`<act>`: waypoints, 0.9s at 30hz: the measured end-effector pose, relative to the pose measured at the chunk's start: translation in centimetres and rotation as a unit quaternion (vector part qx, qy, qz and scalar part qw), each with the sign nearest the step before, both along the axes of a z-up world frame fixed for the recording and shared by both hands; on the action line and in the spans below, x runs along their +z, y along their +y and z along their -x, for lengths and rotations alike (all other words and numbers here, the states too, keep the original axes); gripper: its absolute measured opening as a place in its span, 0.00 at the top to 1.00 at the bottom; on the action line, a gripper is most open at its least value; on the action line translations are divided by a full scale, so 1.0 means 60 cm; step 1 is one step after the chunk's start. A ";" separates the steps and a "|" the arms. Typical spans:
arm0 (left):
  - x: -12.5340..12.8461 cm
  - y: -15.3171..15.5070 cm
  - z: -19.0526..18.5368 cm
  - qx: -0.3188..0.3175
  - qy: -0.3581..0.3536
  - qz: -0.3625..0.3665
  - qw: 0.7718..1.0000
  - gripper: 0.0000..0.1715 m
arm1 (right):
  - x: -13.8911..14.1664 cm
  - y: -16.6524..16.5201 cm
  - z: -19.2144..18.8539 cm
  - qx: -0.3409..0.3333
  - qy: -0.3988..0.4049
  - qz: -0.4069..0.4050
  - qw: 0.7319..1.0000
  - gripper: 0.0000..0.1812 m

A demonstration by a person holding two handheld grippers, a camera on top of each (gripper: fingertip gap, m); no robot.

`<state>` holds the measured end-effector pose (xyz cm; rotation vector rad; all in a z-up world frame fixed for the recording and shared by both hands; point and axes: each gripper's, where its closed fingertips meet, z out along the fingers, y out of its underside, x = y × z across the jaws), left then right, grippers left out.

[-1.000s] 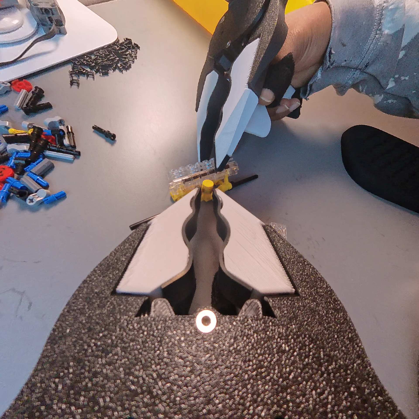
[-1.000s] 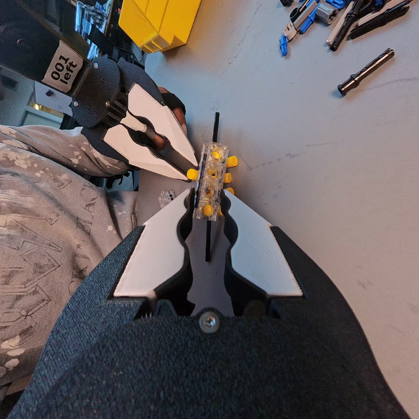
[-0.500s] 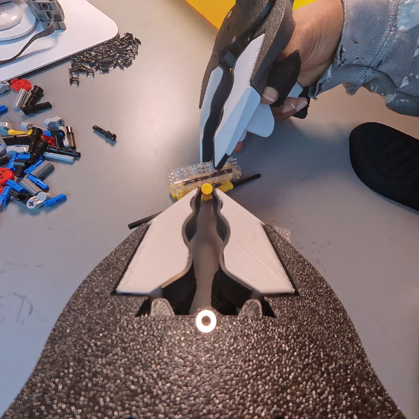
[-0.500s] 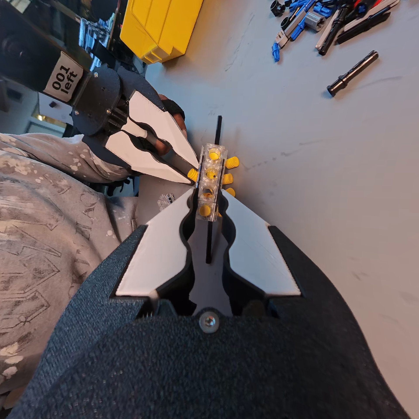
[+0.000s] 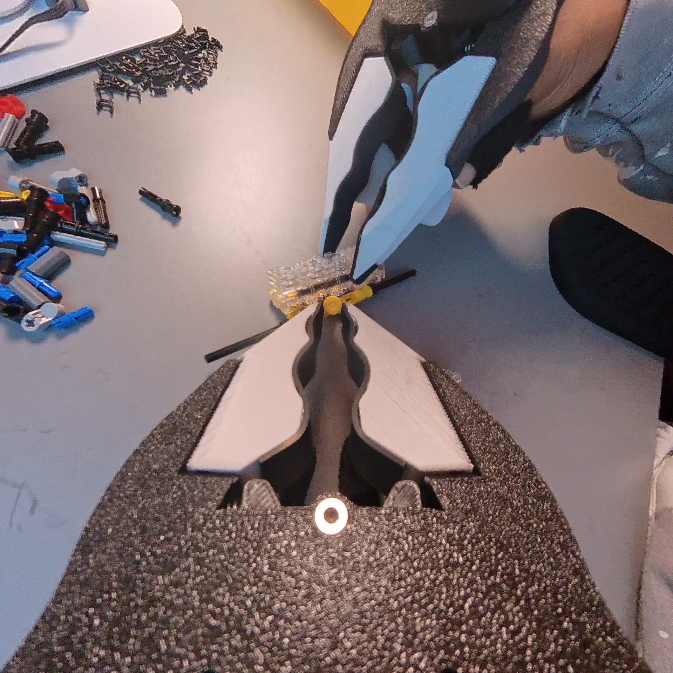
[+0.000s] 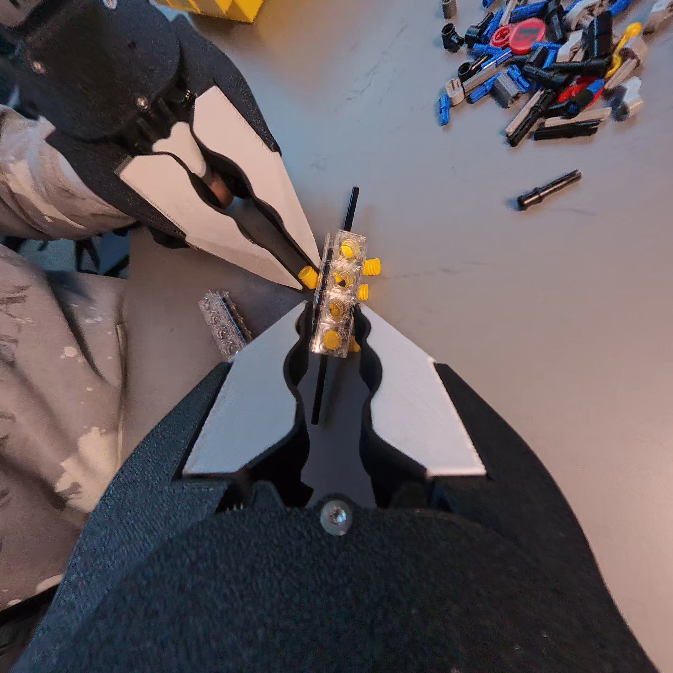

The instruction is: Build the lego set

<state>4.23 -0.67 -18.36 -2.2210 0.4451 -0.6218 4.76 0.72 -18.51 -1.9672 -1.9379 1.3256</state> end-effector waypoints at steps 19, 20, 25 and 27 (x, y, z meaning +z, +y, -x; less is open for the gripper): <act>0.000 0.000 0.012 -0.003 -0.014 0.009 1.000 0.94 | 0.004 0.013 -0.006 -0.018 0.001 -0.020 1.000 0.91; -0.004 -0.001 0.012 -0.005 -0.012 0.012 1.000 0.94 | 0.004 0.013 -0.006 -0.020 0.002 -0.018 1.000 0.91; -0.019 -0.015 0.013 -0.021 0.013 0.020 0.999 0.94 | 0.005 0.017 -0.007 -0.024 0.005 -0.021 0.999 0.91; -0.027 -0.021 0.008 -0.031 0.017 0.032 0.999 0.92 | 0.005 0.016 -0.008 -0.025 0.005 -0.016 1.000 0.91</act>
